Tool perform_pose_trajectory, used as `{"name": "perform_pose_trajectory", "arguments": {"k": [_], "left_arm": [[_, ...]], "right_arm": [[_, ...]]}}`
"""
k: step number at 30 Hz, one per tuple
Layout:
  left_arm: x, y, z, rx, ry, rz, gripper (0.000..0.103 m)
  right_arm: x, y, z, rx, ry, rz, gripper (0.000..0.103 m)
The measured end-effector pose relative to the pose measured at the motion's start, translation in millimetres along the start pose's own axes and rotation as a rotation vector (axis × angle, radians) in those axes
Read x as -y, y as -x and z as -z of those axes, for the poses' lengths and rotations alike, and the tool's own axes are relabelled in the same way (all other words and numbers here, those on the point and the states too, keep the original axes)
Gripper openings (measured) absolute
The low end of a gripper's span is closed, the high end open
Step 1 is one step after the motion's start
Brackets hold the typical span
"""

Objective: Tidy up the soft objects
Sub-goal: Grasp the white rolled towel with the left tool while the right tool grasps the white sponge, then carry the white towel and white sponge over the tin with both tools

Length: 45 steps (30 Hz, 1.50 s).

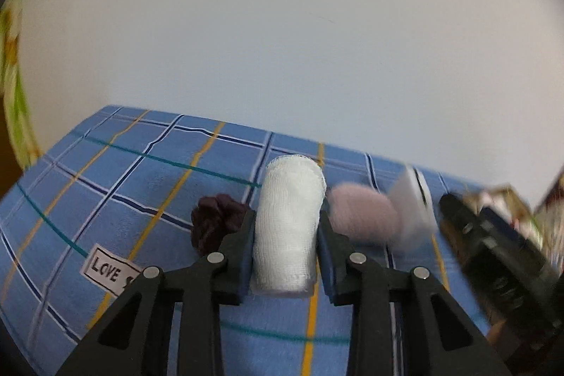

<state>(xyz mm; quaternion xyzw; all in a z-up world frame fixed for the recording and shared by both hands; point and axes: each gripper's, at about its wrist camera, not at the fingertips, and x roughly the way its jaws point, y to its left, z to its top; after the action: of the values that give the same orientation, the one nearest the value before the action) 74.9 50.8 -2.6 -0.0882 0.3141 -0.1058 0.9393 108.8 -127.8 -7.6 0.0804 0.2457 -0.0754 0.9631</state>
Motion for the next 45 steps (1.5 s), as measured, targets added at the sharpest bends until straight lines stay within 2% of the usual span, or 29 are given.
{"name": "perform_pose_trajectory", "arguments": {"k": [2,5,10,12,13,17,19,22,26,29,33,37,41,45], "left_arm": [[1,-5,-3,0.024,0.018,-0.022,0.034],[-2,-8,1,0.049,-0.017,-0.034,0.034],[-14,-3,2,0.049,-0.004,-0.039,0.034],[-16,-2,2,0.049,0.002,-0.043,0.034],[-16,-2,2,0.047,0.002,-0.043,0.034],[-17,-4,3,0.045,0.004,-0.035,0.034],[-17,-5,4,0.049,0.001,-0.04,0.034],[-20,-5,5,0.048,0.02,-0.04,0.034],[-20,-2,7,0.067,0.02,-0.038,0.034],[-16,3,10,0.076,0.007,-0.029,0.034],[-12,5,12,0.088,-0.004,-0.011,0.034],[0,9,17,0.111,-0.054,-0.011,0.034],[15,11,22,0.123,-0.108,-0.016,0.034],[21,16,24,0.155,-0.139,-0.041,0.034]], "right_arm": [[1,-18,-5,-0.032,-0.024,0.013,0.078],[7,-44,-10,-0.083,-0.067,0.022,0.075],[14,-85,-9,-0.196,-0.102,0.029,0.054],[17,-96,-6,-0.241,-0.122,0.012,0.039],[19,-99,-4,-0.256,-0.133,0.002,0.035],[25,-97,-1,-0.251,-0.17,-0.028,0.026],[28,-95,1,-0.252,-0.183,-0.042,0.026],[36,-82,1,-0.207,-0.224,-0.094,0.026],[42,-41,-7,-0.067,-0.219,-0.196,0.026],[39,-9,-7,0.029,-0.168,-0.254,0.026],[37,10,2,0.055,-0.126,-0.283,0.026],[42,20,11,0.061,-0.112,-0.253,0.026],[39,34,21,0.096,-0.008,-0.153,0.026],[40,46,23,0.118,0.012,-0.138,0.026]]}}
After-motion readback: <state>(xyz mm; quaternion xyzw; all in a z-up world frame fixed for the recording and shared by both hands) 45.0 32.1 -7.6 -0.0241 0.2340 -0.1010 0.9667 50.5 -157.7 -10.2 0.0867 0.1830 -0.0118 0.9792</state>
